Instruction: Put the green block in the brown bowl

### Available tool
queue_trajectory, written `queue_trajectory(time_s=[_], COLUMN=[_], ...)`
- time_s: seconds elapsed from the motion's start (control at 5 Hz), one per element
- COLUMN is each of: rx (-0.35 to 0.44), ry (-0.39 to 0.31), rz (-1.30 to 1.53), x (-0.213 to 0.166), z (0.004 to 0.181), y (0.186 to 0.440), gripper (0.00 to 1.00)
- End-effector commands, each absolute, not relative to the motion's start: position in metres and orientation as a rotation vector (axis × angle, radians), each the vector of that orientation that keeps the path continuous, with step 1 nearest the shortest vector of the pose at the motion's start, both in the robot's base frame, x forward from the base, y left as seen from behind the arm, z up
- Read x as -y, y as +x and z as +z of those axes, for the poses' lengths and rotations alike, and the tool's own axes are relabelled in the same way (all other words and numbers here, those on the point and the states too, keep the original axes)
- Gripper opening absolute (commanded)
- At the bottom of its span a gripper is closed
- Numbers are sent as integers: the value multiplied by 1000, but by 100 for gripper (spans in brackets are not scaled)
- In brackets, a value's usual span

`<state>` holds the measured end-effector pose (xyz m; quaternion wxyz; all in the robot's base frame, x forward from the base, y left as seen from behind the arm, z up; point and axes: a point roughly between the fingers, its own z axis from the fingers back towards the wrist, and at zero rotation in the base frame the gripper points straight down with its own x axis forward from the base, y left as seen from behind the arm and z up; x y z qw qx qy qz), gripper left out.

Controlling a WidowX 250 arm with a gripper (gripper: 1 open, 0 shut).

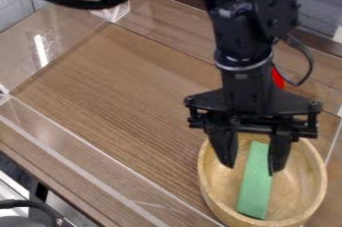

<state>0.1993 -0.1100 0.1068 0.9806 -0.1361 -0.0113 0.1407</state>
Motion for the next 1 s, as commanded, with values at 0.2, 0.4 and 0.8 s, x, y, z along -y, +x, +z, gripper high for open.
queue_trajectory(time_s=[0.2,0.4,0.8], rx=[39,29,6], ry=[-277,-280,-282], rz=[250,241,191], x=[112,113,127], z=[131,134,132], y=[215,217,212], gripper=[100,100,100])
